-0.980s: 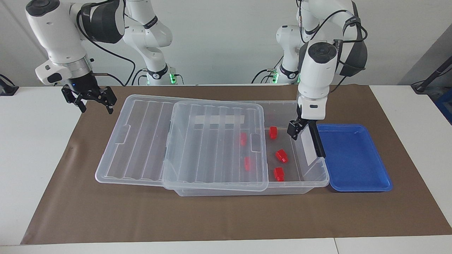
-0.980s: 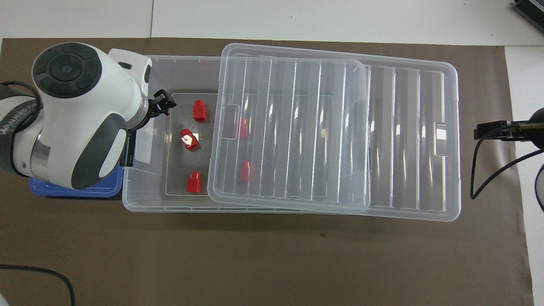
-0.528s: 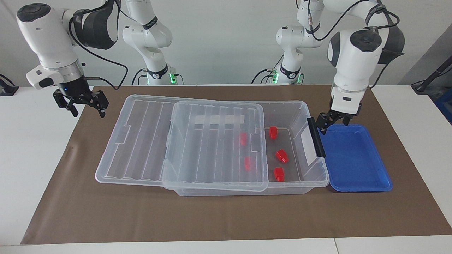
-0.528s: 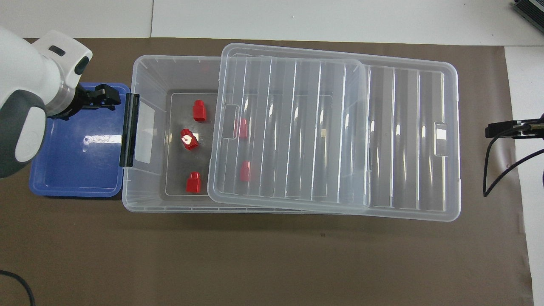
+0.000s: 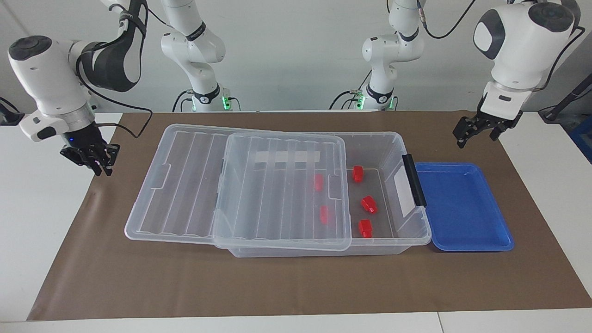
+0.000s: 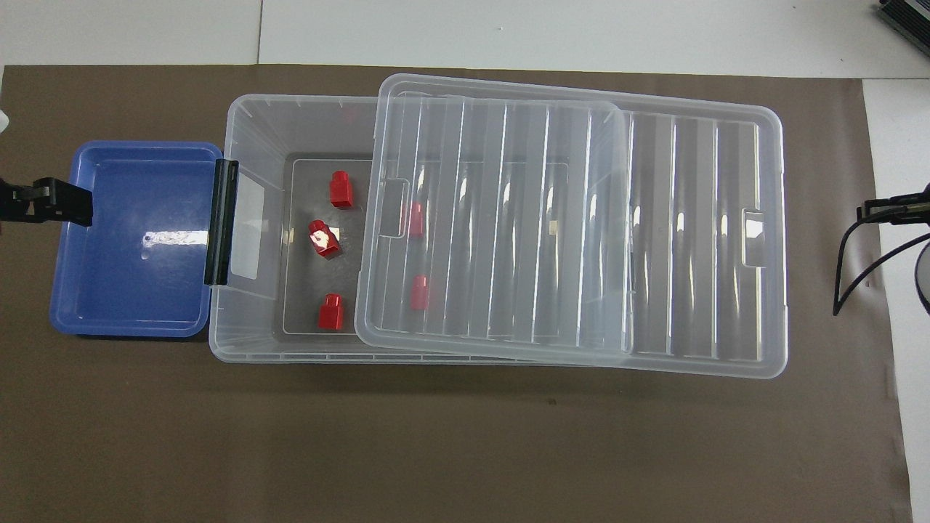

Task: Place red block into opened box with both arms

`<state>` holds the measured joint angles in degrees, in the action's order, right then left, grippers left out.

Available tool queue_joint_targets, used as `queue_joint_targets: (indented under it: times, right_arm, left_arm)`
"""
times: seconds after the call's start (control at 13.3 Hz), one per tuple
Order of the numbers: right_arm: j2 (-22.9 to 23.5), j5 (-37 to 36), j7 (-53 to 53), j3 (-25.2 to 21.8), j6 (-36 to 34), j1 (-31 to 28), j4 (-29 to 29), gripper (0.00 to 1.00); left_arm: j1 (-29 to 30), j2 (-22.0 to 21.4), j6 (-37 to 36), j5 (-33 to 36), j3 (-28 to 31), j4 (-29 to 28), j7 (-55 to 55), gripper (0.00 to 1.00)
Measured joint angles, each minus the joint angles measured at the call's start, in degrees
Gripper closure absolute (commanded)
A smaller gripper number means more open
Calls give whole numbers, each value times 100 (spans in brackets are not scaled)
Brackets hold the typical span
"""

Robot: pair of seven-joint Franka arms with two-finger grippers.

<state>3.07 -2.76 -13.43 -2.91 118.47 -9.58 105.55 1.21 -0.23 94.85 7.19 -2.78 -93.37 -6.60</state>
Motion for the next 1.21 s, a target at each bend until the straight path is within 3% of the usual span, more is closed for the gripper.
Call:
queue_joint_targets:
  times: [0.3,0.75,1.21]
  right_arm:
    - [278,198,-74,-1,526,-56,-38,100]
    - [1371,580,-309,88,1212,-41,-781,100]
    - [1613,1006,-319,268,1212,-27,-1058,100]
  left_arm:
    - [-5,-333,-262,-134,-97,-159,5,0]
    - [-7,-348,-277,-638,-137,-230,5,0]
    - [-160,-357,-260,-664,-103,-230,1,0]
